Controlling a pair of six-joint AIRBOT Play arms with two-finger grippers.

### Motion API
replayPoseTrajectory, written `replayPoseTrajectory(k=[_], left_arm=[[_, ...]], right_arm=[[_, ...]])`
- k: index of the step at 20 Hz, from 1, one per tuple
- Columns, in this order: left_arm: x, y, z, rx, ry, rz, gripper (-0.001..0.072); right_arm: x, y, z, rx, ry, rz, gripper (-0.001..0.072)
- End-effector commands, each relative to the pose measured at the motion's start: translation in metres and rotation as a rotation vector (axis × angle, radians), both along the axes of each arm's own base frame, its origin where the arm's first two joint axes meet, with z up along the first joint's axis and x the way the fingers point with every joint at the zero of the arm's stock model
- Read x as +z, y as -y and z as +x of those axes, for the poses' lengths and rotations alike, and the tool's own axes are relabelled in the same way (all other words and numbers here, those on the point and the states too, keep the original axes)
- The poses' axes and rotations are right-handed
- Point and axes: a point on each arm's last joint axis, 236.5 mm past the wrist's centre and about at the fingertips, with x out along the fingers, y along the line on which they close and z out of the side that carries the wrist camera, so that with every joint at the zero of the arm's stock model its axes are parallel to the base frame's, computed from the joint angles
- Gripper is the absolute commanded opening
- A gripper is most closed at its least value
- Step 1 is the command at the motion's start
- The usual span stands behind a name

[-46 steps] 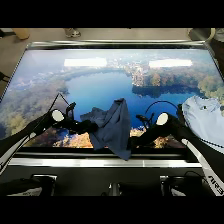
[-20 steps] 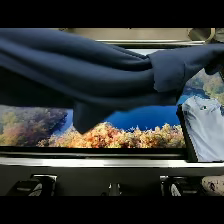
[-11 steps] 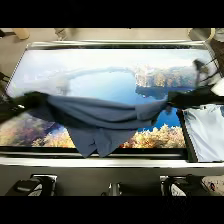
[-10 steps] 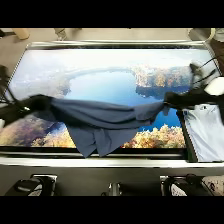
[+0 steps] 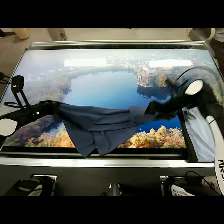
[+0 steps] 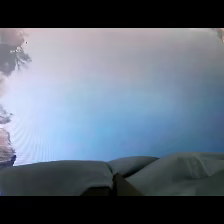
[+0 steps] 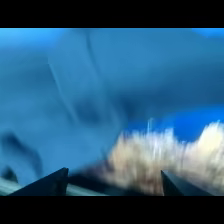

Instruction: Fold the shirts.

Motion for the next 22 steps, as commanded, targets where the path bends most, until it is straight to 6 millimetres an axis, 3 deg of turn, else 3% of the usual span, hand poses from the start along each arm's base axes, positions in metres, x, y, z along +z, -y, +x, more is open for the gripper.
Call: replayPoseTrajectory(k=[1, 3, 5, 8, 9, 10, 11, 13, 14, 15, 16, 17, 18, 19, 20, 21, 22], left_arm=[[0.000, -0.001, 0.000, -0.007, 0.000, 0.006, 0.0021], [-0.001, 0.000, -0.003, -0.013, -0.013, 0.008, 0.0021], [-0.002, 0.001, -0.009, -0.024, -0.032, 0.011, 0.0022], [0.002, 0.002, -0.011, -0.030, -0.032, 0.010, 0.0022], [0.004, 0.002, -0.011, -0.030, -0.029, 0.011, 0.0022], [0.004, 0.002, -0.011, -0.030, -0.028, 0.010, 0.0022], [0.004, 0.002, -0.011, -0.030, -0.027, 0.012, 0.0022], [0.017, -0.003, -0.006, -0.030, 0.007, 0.045, 0.0021], [0.037, -0.009, -0.001, -0.033, 0.045, 0.086, 0.0021], [0.066, -0.016, 0.004, -0.032, 0.098, 0.137, 0.0021], [0.108, -0.024, 0.007, -0.023, 0.173, 0.184, 0.0021], [0.157, -0.030, 0.007, -0.009, 0.260, 0.209, 0.0021], [0.220, -0.033, 0.001, 0.007, 0.378, 0.206, 0.0021], [0.282, -0.034, -0.013, 0.022, 0.506, 0.185, 0.0021], [0.349, -0.034, -0.037, 0.033, 0.653, 0.146, 0.0021], [0.401, -0.036, -0.063, 0.042, 0.777, 0.116, 0.0021], [0.443, -0.040, -0.091, 0.054, 0.883, 0.094, 0.0021]], right_arm=[[-0.060, -0.034, -0.050, 0.008, -0.119, 0.010, 0.0524], [-0.087, -0.056, -0.058, -0.018, -0.115, 0.024, 0.0524], [-0.101, -0.068, -0.059, -0.032, -0.121, 0.020, 0.0524], [-0.104, -0.089, -0.037, -0.129, -0.080, 0.086, 0.0523], [-0.104, -0.090, -0.029, -0.157, -0.063, 0.097, 0.0493], [-0.102, -0.092, -0.023, -0.180, -0.046, 0.110, 0.0215], [-0.097, -0.092, -0.020, -0.173, -0.042, 0.116, 0.0019], [-0.062, -0.086, -0.006, -0.073, 0.035, 0.133, 0.0018], [-0.031, -0.076, 0.008, -0.032, 0.105, 0.127, 0.0018], [0.017, -0.059, 0.028, 0.000, 0.235, 0.101, 0.0018], [0.077, -0.041, 0.048, 0.028, 0.413, 0.068, 0.0018], [0.158, -0.020, 0.061, 0.044, 0.641, 0.020, 0.0018], [0.249, 0.003, 0.061, 0.024, 0.890, -0.043, 0.0018], [0.333, 0.024, 0.046, -0.020, 1.123, -0.114, 0.0018], [0.417, 0.043, 0.014, -0.081, 1.363, -0.189, 0.0018], [0.478, 0.057, -0.024, -0.138, 1.551, -0.242, 0.0018], [0.523, 0.064, -0.064, -0.198, 1.693, -0.249, 0.0018]])
